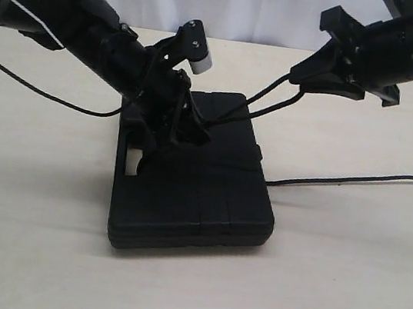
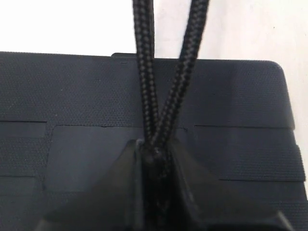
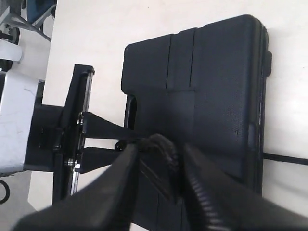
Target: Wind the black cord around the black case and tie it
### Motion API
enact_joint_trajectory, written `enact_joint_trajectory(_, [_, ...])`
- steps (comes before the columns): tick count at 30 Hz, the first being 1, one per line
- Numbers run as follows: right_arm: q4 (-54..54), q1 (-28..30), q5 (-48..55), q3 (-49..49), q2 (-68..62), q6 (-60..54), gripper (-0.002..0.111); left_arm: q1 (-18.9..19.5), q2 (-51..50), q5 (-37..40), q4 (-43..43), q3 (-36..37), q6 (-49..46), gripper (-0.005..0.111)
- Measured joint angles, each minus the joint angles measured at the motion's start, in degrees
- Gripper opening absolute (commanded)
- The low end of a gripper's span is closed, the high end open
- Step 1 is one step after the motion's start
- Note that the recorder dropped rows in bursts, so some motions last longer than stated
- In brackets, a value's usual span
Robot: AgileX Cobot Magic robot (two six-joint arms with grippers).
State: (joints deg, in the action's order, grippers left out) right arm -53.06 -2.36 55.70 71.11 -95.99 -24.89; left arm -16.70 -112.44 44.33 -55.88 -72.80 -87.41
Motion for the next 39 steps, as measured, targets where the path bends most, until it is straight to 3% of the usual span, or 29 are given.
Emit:
enact_joint_trajectory(3, [1.6, 1.0, 1.4, 0.9, 0.3, 2.4, 0.058, 0.0, 0.0, 0.2, 0.0, 0.0, 0.3, 0.000])
enact_joint_trajectory(6, [8.4, 3.8, 3.1, 3.2, 1.9, 5.4, 0.058, 0.0, 0.0, 0.6, 0.0, 0.0, 0.4, 0.000])
enact_joint_trajectory(15, [51.6, 15.1, 2.4, 4.5, 4.4, 33.6, 0.058, 0.0, 0.0, 0.7, 0.0, 0.0, 0.4, 0.000])
enact_joint_trajectory(19, [61.1, 16.1, -0.1, 3.4, 0.3, 41.3, 0.058, 0.0, 0.0, 0.6, 0.0, 0.0, 0.4, 0.000])
enact_joint_trajectory(27, [71.7, 17.7, 0.2, 8.7, -15.0, 51.4, 0.058, 0.0, 0.0, 0.6, 0.0, 0.0, 0.4, 0.000])
enact_joint_trajectory(34, [65.8, 24.3, 0.5, 18.9, -24.6, 52.9, 0.058, 0.0, 0.0, 1.7, 0.0, 0.0, 0.4, 0.000])
enact_joint_trajectory(39, [64.7, 27.2, -2.6, 21.0, -27.2, 55.8, 0.058, 0.0, 0.0, 2.1, 0.1, 0.0, 0.4, 0.000])
